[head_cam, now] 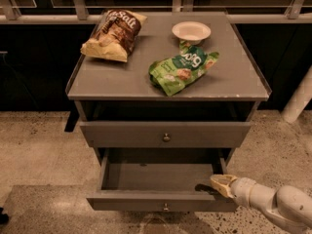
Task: Open middle drawer
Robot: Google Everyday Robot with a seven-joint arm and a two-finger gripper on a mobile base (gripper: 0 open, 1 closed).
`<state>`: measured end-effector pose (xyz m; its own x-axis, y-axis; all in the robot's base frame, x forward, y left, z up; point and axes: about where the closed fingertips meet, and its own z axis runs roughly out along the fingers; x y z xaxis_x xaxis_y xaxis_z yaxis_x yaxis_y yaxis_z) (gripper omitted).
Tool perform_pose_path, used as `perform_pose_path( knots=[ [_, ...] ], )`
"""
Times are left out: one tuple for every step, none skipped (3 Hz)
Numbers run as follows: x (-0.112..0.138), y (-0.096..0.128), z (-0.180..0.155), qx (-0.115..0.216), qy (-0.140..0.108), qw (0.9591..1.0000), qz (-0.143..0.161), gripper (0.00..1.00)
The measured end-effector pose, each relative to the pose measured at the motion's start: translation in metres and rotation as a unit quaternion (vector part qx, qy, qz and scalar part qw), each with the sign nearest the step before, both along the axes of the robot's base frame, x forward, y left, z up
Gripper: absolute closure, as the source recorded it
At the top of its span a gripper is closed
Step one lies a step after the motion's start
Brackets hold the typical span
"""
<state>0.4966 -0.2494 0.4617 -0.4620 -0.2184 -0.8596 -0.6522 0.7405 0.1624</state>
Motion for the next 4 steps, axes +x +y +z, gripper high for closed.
perform_pose_path(
  knots=[
    [0.0, 0.0, 0.0, 0.0, 0.0, 1.0, 0.0, 0.35],
    [0.0, 0.0, 0.0, 0.0, 0.0, 1.0, 0.0, 0.12],
    [0.0, 0.0001, 0.0, 0.0, 0.0, 1.0, 0.0, 0.0],
    [0.0, 0.0001, 0.0, 0.0, 0.0, 1.0, 0.0, 0.0]
  ],
)
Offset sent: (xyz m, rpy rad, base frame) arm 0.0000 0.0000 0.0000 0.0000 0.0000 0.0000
